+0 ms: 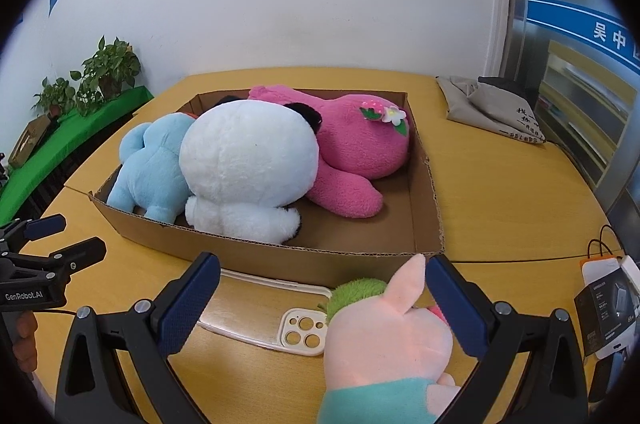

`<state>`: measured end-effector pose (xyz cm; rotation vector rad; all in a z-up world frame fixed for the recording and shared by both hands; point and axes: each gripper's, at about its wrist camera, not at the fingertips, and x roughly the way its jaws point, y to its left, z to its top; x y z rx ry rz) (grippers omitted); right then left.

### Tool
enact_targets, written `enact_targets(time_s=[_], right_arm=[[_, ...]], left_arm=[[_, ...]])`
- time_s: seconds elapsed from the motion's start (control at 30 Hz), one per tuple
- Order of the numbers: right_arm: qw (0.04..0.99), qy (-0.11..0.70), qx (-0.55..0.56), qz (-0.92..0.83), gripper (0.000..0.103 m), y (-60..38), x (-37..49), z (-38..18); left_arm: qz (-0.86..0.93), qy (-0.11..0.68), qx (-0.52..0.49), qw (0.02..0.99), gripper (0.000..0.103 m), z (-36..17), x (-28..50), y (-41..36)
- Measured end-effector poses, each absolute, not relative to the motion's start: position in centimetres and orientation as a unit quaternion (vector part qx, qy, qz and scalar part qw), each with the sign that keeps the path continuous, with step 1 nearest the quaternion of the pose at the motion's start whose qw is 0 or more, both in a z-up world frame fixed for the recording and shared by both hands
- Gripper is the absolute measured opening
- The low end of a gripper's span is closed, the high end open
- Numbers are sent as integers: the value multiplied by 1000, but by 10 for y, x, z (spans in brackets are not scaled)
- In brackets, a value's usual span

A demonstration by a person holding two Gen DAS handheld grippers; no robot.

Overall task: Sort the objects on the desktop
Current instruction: 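Withdraw both grippers and move toward the pink pig plush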

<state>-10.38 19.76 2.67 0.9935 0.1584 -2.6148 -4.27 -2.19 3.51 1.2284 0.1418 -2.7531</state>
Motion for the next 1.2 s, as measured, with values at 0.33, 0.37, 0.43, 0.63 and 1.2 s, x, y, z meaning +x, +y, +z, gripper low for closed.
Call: enact_targets(time_s=[0.33,0.37,0.43,0.63,1.2], right_arm=[[173,64,356,-916,103,189,-106,22],[174,64,356,-916,103,189,-106,22],[175,66,357,-915,103,188,-107,22],[176,67,361,-914,103,187,-107,19],[176,63,363,-913,103,192,-107,18]], left_arm=[[-910,46,408,62,103,32,-45,-24],[-910,46,408,61,103,32,-46,-24],[-909,45,409,61,103,32,-46,-24],[-909,45,409,60,103,32,-47,-23],[-909,43,409,59,103,32,-48,-18]])
